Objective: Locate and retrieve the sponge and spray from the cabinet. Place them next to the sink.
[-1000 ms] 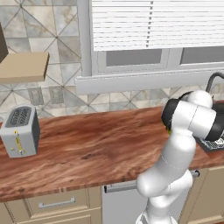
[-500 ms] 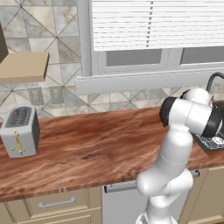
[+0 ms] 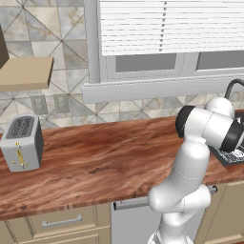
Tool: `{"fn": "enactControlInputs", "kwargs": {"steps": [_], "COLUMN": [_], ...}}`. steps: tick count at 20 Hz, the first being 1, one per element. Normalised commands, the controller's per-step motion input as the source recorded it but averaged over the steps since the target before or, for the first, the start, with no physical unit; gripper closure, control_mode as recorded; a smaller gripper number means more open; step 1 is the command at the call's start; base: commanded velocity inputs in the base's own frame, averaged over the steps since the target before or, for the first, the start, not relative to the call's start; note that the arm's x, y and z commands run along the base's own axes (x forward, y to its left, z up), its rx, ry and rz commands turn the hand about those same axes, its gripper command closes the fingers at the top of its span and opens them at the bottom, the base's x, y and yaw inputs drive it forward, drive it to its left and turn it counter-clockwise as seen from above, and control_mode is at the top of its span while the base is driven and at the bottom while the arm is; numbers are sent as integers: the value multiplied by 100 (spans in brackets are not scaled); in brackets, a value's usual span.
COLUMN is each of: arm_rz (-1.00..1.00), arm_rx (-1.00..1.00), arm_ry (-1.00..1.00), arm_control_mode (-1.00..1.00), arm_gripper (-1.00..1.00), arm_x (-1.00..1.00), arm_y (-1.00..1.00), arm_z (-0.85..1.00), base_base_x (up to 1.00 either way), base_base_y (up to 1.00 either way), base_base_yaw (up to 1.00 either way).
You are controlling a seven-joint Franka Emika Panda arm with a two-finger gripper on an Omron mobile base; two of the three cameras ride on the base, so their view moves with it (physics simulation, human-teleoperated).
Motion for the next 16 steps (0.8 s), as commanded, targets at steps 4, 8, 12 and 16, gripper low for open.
{"fn": "enactControlInputs", "kwargs": {"steps": [4, 8, 12, 16], "arm_rz": [0, -2, -4, -2], "arm_rx": [-1, -1, -3, -8], "arm_ry": [0, 0, 2, 8], "arm_control_mode": [-100, -100, -100, -100], "arm_gripper": [-100, -100, -100, -100], "arm_x": [-1, 0, 0, -6], "arm_y": [-1, -19, -27, -23], "arm_z": [3, 23, 44, 45], "base_base_x": [0, 0, 0, 0], "base_base_y": [0, 0, 0, 0], "base_base_yaw": [0, 0, 0, 0]}}
